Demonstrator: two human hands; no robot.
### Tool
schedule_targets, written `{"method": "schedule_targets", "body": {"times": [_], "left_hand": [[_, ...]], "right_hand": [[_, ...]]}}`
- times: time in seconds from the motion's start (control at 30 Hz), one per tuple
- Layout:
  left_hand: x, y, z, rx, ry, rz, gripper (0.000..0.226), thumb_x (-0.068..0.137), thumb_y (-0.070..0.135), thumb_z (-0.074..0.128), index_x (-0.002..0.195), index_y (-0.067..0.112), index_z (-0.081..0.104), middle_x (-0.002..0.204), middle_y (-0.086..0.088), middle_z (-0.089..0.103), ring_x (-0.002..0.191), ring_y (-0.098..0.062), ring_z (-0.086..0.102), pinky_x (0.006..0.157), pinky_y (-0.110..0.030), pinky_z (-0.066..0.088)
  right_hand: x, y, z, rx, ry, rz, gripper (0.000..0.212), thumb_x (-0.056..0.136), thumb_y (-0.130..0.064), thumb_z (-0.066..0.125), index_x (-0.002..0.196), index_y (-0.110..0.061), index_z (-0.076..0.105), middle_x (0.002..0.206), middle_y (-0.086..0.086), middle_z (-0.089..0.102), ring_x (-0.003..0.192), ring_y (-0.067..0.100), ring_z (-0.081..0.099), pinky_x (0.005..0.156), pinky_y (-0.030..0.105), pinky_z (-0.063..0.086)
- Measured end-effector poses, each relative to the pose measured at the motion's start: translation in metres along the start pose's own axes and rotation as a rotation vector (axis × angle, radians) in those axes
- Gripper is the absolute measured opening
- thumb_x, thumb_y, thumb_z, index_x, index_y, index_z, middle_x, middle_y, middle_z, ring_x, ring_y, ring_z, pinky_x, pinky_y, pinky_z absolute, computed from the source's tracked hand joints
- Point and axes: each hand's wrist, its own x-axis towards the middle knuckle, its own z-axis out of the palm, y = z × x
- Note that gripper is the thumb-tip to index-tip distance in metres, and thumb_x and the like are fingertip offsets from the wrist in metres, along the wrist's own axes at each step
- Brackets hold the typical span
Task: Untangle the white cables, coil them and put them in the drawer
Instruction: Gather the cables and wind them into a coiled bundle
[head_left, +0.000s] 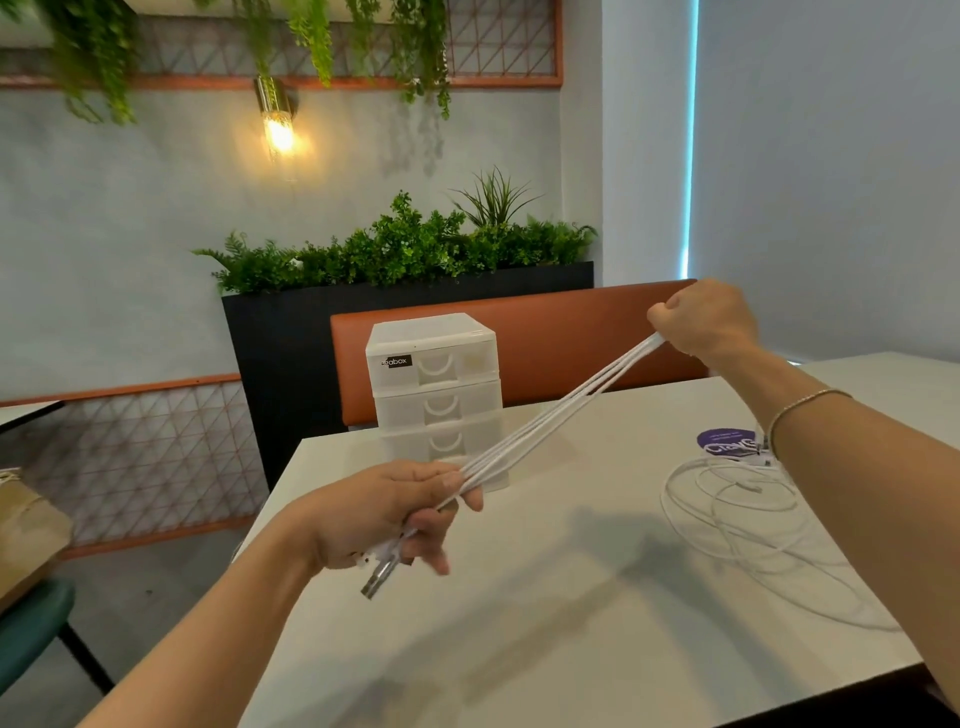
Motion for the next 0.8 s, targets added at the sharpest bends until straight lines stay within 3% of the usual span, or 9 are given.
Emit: {"method": "schedule_targets", "body": {"times": [0.13,0.2,0.37,0.47,0.57,0.63,0.73,0.8], "left_hand": [[0.013,-0.026,-0.022,0.410,0.207,-0.136,0.026,0.100,0.028,0.040,0.086,0.018,0.059,0.057,0.007,0.045,0.052,-0.007,0.041,0.060,-0.024,0.049],[0.019,-0.038,-0.030,0.473,0.249,-0.159,0.025,0.099,0.029,0.042,0.085,0.019,0.060,0.060,0.005,0.047,0.053,-0.007,0.042,0.055,-0.021,0.047],[0.025,-0.050,-0.035,0.167,0.288,-0.153,0.024,0.096,0.028,0.049,0.093,0.012,0.067,0.061,0.005,0.047,0.051,-0.008,0.036,0.046,-0.018,0.033],[0.032,-0.058,-0.035,0.058,0.357,-0.132,0.027,0.097,0.026,0.047,0.080,0.014,0.064,0.062,0.002,0.043,0.050,-0.008,0.028,0.042,-0.016,0.023],[0.035,-0.067,-0.036,0.001,0.379,-0.158,0.028,0.098,0.027,0.044,0.089,0.011,0.064,0.058,0.004,0.041,0.048,-0.007,0.025,0.042,-0.017,0.020],[0.029,-0.075,-0.047,-0.012,0.384,-0.179,0.030,0.099,0.026,0.043,0.098,0.008,0.066,0.056,0.004,0.038,0.048,-0.008,0.024,0.041,-0.017,0.018],[0.021,-0.085,-0.064,0.033,0.414,-0.209,0.030,0.099,0.026,0.043,0.097,0.007,0.067,0.057,0.003,0.036,0.048,-0.008,0.024,0.041,-0.018,0.018],[0.026,-0.088,-0.067,0.093,0.433,-0.224,0.029,0.098,0.027,0.045,0.094,0.010,0.068,0.057,0.003,0.036,0.048,-0.008,0.025,0.042,-0.019,0.019]], "right_hand": [[-0.012,0.008,0.014,-0.089,-0.098,-0.090,0.039,0.087,-0.031,0.045,0.055,-0.013,0.054,0.058,0.007,0.051,0.056,0.024,0.051,0.055,0.026,0.041],[-0.019,0.013,0.025,-0.119,-0.151,-0.085,0.039,0.087,-0.032,0.044,0.055,-0.014,0.053,0.062,0.007,0.053,0.061,0.026,0.053,0.058,0.030,0.043],[-0.031,0.028,0.046,-0.140,-0.192,-0.035,0.039,0.091,-0.030,0.043,0.066,-0.007,0.063,0.059,0.004,0.053,0.054,0.016,0.047,0.059,0.027,0.040],[-0.039,0.038,0.066,-0.143,-0.206,-0.042,0.041,0.092,-0.029,0.041,0.062,-0.009,0.060,0.059,0.004,0.052,0.056,0.019,0.048,0.060,0.027,0.039],[-0.046,0.048,0.078,-0.263,-0.172,-0.208,0.048,0.093,-0.034,0.033,0.057,-0.011,0.056,0.064,0.006,0.054,0.066,0.027,0.053,0.066,0.032,0.046],[-0.040,0.054,0.075,-0.412,-0.175,-0.327,0.050,0.096,-0.038,0.029,0.067,-0.014,0.063,0.075,0.007,0.064,0.077,0.030,0.061,0.073,0.033,0.050],[-0.021,0.071,0.065,-0.544,-0.149,-0.293,0.052,0.098,-0.042,0.025,0.091,-0.019,0.071,0.093,0.007,0.071,0.092,0.029,0.064,0.074,0.029,0.048],[-0.006,0.079,0.060,-0.550,-0.080,-0.222,0.055,0.097,-0.045,0.027,0.088,-0.018,0.074,0.084,0.009,0.070,0.082,0.029,0.065,0.064,0.027,0.042]]}}
